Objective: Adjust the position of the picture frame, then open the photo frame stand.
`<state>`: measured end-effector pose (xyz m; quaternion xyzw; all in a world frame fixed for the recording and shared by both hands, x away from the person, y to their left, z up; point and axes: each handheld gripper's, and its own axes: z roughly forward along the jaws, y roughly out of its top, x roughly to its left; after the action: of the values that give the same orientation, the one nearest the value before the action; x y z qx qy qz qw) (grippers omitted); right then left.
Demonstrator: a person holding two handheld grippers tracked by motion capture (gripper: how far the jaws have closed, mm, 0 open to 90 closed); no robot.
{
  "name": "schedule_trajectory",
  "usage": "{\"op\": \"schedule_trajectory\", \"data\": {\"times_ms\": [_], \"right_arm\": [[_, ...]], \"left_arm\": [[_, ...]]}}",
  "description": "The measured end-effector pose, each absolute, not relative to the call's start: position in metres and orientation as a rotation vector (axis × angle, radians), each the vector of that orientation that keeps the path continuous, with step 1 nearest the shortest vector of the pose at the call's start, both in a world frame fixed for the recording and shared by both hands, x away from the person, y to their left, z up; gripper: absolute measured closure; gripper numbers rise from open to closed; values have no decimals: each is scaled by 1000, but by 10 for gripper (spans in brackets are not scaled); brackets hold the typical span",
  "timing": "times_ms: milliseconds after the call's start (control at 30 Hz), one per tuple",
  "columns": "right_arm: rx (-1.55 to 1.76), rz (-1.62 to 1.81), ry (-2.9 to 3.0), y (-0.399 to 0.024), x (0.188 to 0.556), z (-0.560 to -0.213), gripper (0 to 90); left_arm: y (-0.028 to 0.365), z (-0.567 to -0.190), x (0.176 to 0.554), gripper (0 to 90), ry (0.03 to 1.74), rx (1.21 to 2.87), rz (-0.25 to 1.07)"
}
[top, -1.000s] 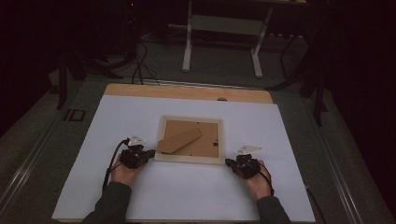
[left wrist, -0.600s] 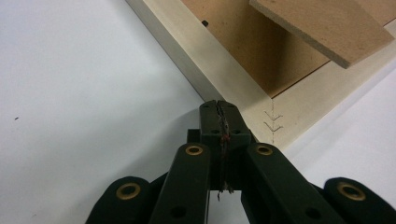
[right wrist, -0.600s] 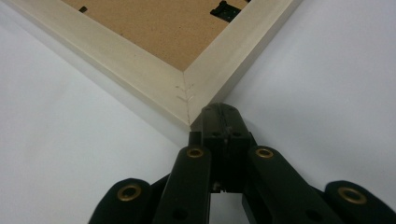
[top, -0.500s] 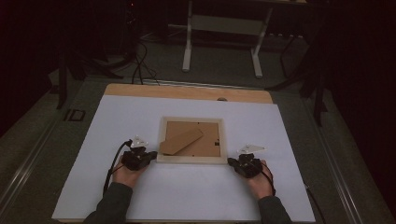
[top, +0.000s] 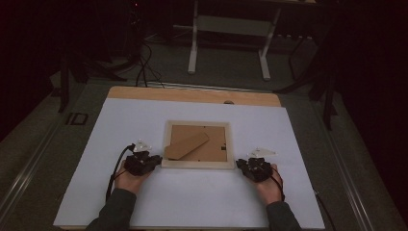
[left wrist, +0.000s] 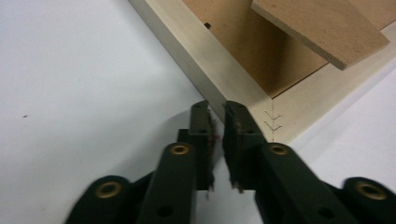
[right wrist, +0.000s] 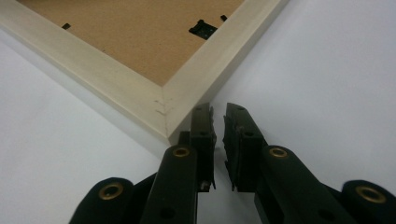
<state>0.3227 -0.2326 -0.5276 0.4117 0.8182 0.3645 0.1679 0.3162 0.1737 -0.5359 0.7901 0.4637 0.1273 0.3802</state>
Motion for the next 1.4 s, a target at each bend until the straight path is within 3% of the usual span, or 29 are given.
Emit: {"op": "schedule_trajectory", "data": {"times_ms": [367,1400], "right_arm": [[1184,1048,2306,-238,323,-525,773],[1191,1092,2296,-240,323,-522,706]], "left_arm": [[181,-533,317,692,1225,1982,328],[191,-508,315,603,1229,1892,323]]}}
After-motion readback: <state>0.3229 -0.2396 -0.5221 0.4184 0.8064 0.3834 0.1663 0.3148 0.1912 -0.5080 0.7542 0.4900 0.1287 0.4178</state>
